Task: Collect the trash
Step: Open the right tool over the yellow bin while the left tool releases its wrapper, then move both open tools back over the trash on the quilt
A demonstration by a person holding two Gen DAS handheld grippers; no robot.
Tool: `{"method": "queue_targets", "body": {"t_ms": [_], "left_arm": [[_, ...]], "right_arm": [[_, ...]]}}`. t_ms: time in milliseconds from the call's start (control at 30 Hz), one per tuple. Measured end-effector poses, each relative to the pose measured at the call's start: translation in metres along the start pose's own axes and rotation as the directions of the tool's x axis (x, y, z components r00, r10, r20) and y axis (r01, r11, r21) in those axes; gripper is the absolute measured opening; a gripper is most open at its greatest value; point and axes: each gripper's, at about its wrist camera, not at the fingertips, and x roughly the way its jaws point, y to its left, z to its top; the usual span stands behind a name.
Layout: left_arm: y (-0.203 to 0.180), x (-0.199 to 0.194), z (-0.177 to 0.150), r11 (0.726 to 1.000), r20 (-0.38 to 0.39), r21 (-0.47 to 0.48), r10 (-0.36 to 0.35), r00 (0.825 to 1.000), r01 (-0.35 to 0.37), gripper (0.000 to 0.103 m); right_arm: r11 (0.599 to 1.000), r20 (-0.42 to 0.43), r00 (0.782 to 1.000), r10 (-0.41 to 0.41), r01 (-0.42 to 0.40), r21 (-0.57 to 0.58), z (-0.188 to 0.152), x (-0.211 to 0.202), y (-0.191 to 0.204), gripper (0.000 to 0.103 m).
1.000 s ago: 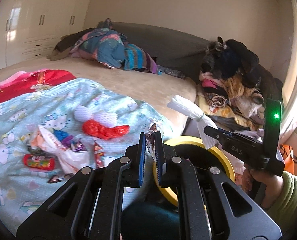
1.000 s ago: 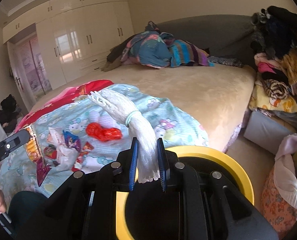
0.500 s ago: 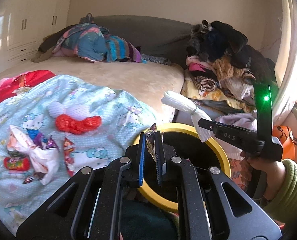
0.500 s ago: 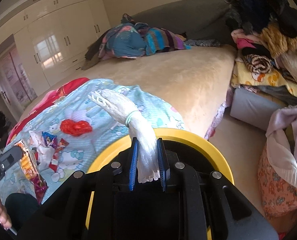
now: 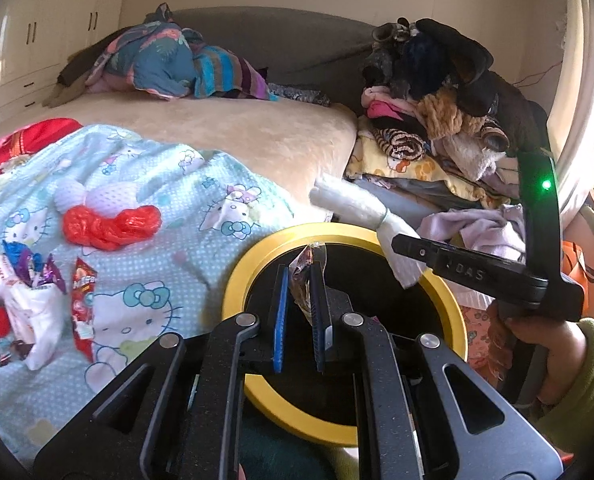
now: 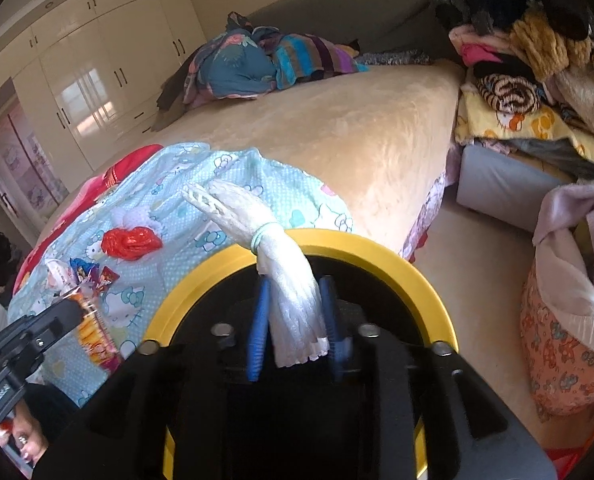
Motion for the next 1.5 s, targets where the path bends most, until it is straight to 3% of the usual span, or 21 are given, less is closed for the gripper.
{"method": "queue_targets", "body": {"t_ms": [33,67,133,200,267,433,600,1067,1500], "left_arm": [[0.000,0.003,0.000,1.000,-0.003,-0.004,-0.001,1.000,0.001,0.015],[0.002,0.005,0.000,1.000,-0.007,-0.011,-0.008,1.000,0.008,0.028],[0.005,0.006,-0.001,1.000,0.005,-0.024,-0.011,1.000,0.011,0.047],[0.006,0.004,-0.001,1.000,0.015,-0.028,-0.012,1.000,0.013,0.050],[0.009,0.001,-0.001,0.999,0.027,-0.036,-0.008,1.000,0.009,0.071],[0.014,-0.012,0.001,0.999,0.074,-0.050,0.024,0.997,-0.020,0.092],[0.022,-0.028,0.003,0.995,0.108,-0.078,0.077,0.991,-0.069,0.092],[0.046,-0.070,0.006,0.977,0.174,-0.138,0.185,0.967,-0.162,0.092],[0.083,-0.116,0.012,0.936,0.215,-0.224,0.321,0.922,-0.273,0.092]], "right_arm": [[1.000,-0.001,1.000,-0.001,0.001,0.008,-0.001,0.000,-0.001,0.046],[1.000,-0.004,1.000,-0.002,0.002,0.018,-0.002,0.002,-0.003,0.051],[1.000,-0.001,1.000,-0.020,0.020,0.021,-0.003,0.002,-0.005,0.056],[0.999,0.003,1.000,-0.029,0.029,0.023,-0.003,0.003,-0.006,0.060],[0.999,0.012,0.999,-0.037,0.036,0.033,-0.003,0.003,-0.007,0.065],[0.998,0.067,0.996,-0.058,0.058,0.014,-0.002,-0.005,-0.002,0.075],[0.997,0.126,0.990,-0.070,0.071,-0.006,-0.002,-0.015,0.010,0.084],[0.991,0.213,0.977,-0.012,0.039,-0.125,0.000,-0.038,0.064,0.088],[0.978,0.244,0.968,0.056,-0.004,-0.208,0.003,-0.047,0.110,0.094]]}}
